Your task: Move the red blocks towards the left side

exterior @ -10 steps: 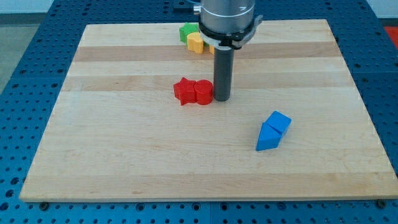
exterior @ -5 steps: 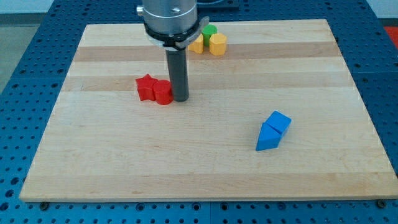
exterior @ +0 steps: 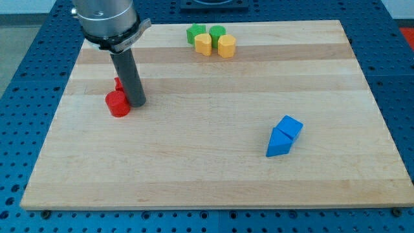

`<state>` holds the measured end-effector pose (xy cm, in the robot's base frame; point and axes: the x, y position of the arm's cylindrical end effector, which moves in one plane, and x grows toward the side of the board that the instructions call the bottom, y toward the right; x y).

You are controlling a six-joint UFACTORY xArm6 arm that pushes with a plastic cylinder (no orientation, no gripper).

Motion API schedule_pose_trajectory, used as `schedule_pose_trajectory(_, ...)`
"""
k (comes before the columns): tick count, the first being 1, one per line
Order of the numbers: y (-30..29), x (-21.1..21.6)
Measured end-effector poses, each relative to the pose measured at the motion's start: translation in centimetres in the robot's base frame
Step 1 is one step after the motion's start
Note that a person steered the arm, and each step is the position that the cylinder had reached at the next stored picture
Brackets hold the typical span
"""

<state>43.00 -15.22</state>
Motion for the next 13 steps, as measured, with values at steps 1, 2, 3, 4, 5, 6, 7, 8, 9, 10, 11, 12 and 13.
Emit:
schedule_pose_trajectory(1,0.0,1.8)
schedule_pose_trajectory(2,0.0,4.2)
schedule_pose_trajectory(3,-0.5,4.6)
schedule_pose_trajectory(4,-1.0,4.4)
schedule_pose_trajectory(5,-2.1,3.8)
schedule_pose_trajectory(6,-3.3,2.8)
schedule_pose_trajectory(7,-4.3,2.0)
schedule_pose_trajectory(8,-4.7,2.0)
schedule_pose_trajectory(9,-4.1,2.0)
schedule_pose_trajectory(10,-2.3,1.8)
schedule_pose_trajectory(11,0.5,1.7)
schedule_pose_trajectory(12,2.7,0.5)
schedule_pose_trajectory(13,3.1,-1.6)
